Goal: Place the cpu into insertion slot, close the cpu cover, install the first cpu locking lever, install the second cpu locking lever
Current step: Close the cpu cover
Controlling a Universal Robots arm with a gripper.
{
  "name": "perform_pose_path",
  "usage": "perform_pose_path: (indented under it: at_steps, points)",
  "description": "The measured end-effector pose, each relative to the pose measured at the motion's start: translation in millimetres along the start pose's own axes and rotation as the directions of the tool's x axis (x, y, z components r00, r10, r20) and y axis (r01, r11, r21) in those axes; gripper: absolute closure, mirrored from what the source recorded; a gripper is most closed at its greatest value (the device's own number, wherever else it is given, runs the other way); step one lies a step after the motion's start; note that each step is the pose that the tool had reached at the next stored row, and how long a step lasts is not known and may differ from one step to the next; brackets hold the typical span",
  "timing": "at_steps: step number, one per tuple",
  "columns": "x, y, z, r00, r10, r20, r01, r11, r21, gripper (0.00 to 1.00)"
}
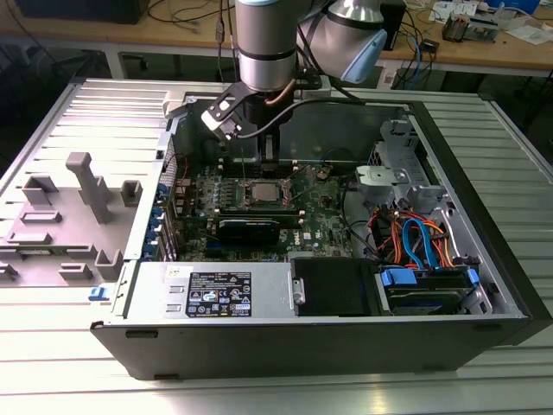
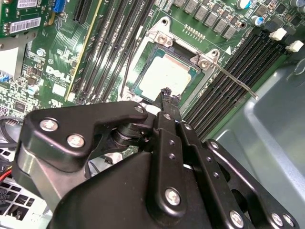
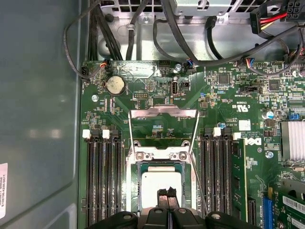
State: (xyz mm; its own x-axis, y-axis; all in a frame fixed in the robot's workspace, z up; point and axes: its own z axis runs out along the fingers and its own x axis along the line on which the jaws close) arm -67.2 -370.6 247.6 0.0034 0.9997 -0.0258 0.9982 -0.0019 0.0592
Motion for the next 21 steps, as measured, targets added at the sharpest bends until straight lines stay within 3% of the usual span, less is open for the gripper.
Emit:
perform_pose_path:
  at_steps: [9, 12, 21]
  points:
    - [0.0, 0.2, -1.8, 1.0000, 0.000, 0.0068, 0.000, 1.0000, 0.0001, 0.89]
    - [0.2, 1.0, -1.9, 0.9998, -0.001, 0.0184, 0.001, 1.0000, 0.0019, 0.89]
    - [0.3, 0.9, -1.9, 0.9998, -0.001, 0.0188, 0.001, 1.0000, 0.0018, 0.89]
